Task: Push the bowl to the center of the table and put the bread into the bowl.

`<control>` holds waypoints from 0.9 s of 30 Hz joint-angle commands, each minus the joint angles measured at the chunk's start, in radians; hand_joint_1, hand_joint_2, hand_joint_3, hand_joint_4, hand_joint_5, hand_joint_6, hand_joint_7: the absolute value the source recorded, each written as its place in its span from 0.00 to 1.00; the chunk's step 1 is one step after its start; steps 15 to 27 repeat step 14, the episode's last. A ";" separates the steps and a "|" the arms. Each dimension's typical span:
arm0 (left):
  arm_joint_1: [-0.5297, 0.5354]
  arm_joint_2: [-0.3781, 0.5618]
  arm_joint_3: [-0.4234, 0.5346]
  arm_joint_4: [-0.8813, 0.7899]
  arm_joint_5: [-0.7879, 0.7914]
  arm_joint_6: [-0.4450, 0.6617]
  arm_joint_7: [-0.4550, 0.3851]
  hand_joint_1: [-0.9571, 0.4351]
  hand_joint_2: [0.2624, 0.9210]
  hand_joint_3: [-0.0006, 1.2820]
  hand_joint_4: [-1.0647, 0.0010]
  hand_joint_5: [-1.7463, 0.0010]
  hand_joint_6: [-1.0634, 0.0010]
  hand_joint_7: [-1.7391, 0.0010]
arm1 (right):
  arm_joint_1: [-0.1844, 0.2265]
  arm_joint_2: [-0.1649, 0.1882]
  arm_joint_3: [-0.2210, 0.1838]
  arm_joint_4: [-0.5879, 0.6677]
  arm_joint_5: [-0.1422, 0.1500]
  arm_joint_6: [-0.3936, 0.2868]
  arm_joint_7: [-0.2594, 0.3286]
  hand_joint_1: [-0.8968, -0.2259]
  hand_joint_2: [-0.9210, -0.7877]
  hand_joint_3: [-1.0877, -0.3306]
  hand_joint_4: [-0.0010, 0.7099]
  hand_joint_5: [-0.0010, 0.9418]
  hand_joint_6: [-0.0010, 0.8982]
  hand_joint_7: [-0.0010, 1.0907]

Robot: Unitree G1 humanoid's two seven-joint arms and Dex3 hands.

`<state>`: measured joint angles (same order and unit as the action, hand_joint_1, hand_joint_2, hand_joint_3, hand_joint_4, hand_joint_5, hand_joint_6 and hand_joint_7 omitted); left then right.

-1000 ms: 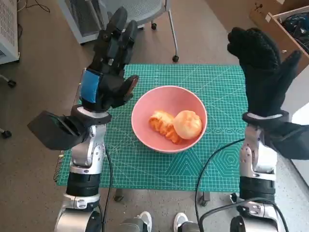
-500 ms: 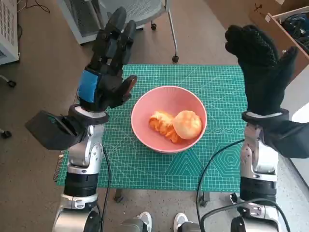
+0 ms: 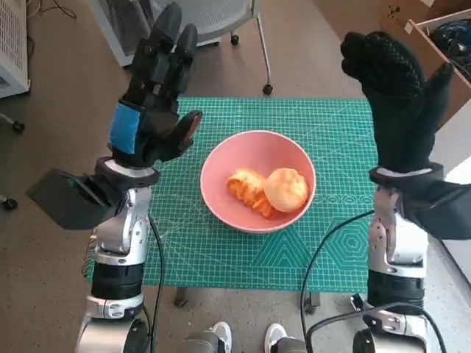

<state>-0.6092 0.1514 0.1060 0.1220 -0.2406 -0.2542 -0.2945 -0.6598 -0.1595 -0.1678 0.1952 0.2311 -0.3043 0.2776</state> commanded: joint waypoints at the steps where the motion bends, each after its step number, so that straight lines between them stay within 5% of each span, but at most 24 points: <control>1: 0.003 0.001 -0.001 -0.018 0.017 -0.012 0.011 0.27 1.00 0.32 1.00 1.00 1.00 0.89 | 0.014 -0.013 0.004 -0.001 -0.011 0.019 -0.007 0.41 0.00 0.55 0.37 0.00 0.12 0.41; 27: 0.012 0.002 -0.001 -0.028 0.015 -0.017 0.009 0.27 1.00 0.31 1.00 1.00 1.00 0.90 | 0.017 -0.023 0.009 -0.012 -0.010 0.033 -0.006 0.41 0.00 0.56 0.35 0.00 0.14 0.40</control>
